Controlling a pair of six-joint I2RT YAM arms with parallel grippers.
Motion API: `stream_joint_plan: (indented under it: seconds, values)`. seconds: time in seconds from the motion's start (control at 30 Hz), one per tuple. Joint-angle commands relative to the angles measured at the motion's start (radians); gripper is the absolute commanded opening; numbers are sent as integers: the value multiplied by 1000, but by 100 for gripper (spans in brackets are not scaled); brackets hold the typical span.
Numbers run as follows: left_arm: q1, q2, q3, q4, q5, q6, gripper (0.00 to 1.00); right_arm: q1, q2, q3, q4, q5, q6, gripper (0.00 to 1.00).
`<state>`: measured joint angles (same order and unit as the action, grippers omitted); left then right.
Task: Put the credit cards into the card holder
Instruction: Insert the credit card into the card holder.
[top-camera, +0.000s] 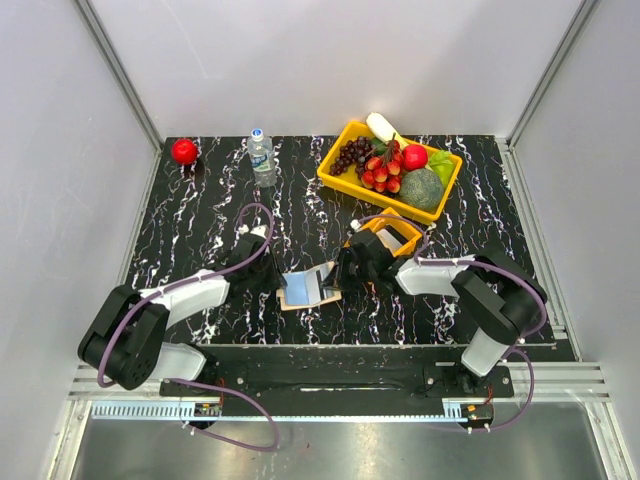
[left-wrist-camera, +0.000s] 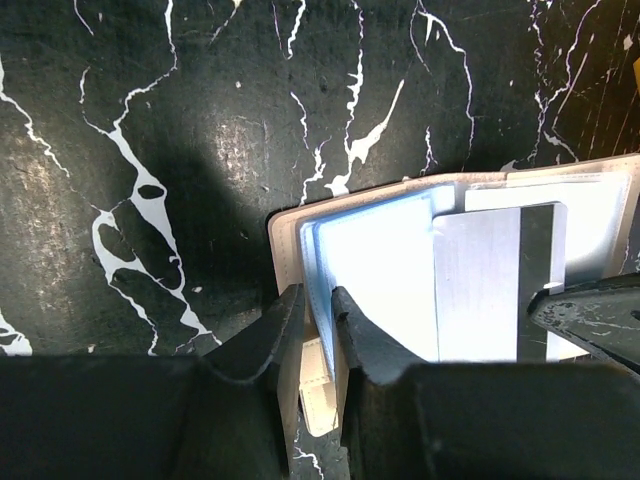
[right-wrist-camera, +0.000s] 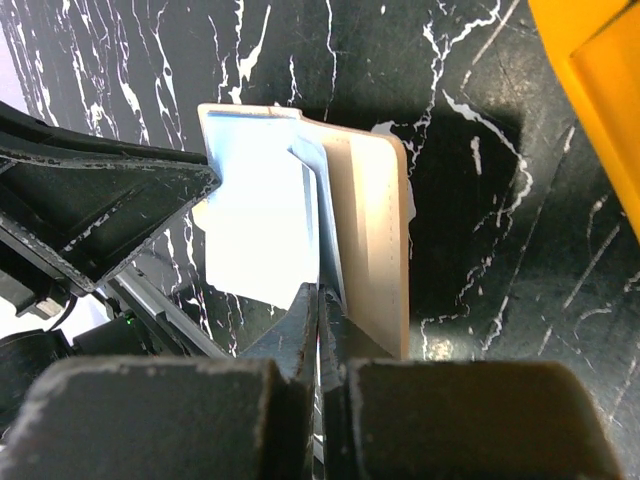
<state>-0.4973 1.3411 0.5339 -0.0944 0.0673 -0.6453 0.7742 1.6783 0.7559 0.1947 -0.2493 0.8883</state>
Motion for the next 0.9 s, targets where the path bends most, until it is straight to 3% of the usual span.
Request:
stream_joint_plan:
  seconds: [0.0,0.7,0.87]
  values:
    - [-10,-22,-20,16,-17,-14,21,0,49,5,57,-31,17,0]
    - [-12,-7,-20,27,9,35,12,2,89,77,2,91,-52,0]
    - [-12,-14,-29,36,20,36,11,2,109,83,6,58,-35,0]
